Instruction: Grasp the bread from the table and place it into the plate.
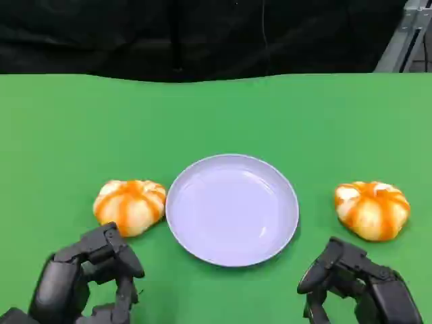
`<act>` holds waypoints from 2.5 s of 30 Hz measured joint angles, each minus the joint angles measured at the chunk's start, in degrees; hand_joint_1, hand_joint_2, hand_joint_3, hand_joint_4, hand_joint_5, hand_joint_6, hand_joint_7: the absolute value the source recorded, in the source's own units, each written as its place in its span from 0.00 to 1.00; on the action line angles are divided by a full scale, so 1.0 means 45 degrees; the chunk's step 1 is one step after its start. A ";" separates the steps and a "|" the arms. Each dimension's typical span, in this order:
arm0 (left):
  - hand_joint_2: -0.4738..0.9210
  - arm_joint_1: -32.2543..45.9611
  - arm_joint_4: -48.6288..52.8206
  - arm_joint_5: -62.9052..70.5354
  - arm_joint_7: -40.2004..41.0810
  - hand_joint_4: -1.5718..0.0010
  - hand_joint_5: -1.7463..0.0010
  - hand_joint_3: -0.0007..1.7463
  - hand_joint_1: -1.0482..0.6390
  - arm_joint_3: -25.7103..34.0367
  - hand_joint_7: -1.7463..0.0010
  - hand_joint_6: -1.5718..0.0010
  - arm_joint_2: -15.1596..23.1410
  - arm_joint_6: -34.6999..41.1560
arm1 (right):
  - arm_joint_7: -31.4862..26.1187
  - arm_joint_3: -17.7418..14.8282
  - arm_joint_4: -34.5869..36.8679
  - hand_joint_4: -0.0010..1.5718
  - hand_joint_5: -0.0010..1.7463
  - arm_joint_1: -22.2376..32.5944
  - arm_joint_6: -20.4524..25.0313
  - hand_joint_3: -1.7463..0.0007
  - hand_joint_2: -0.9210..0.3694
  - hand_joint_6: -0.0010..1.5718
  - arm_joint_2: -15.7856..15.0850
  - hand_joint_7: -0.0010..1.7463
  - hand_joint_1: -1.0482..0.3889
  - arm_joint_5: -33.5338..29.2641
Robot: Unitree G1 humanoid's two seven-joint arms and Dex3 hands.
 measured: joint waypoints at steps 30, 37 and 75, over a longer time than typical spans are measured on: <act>0.95 -0.0828 -0.0921 0.4622 0.1165 0.77 0.55 0.12 0.39 -0.0080 0.87 0.68 0.1123 0.1984 | -0.0008 0.0002 0.0008 0.41 0.98 0.0058 -0.0004 0.23 0.43 0.42 0.0011 0.86 0.71 -0.0005; 1.00 -0.2306 -0.1198 0.9819 0.2224 0.84 0.61 0.02 0.32 -0.0718 0.95 0.73 0.2631 0.3623 | -0.0008 0.0040 0.0014 0.41 0.99 0.0039 -0.0014 0.23 0.43 0.41 0.0019 0.86 0.70 -0.0014; 0.99 -1.0527 0.9872 1.1717 0.1722 0.50 0.01 0.13 0.50 -0.5725 0.03 0.58 0.2851 0.5533 | -0.0237 0.0386 -0.0064 0.41 0.97 0.0344 0.0021 0.26 0.42 0.42 0.0239 0.84 0.67 -0.0166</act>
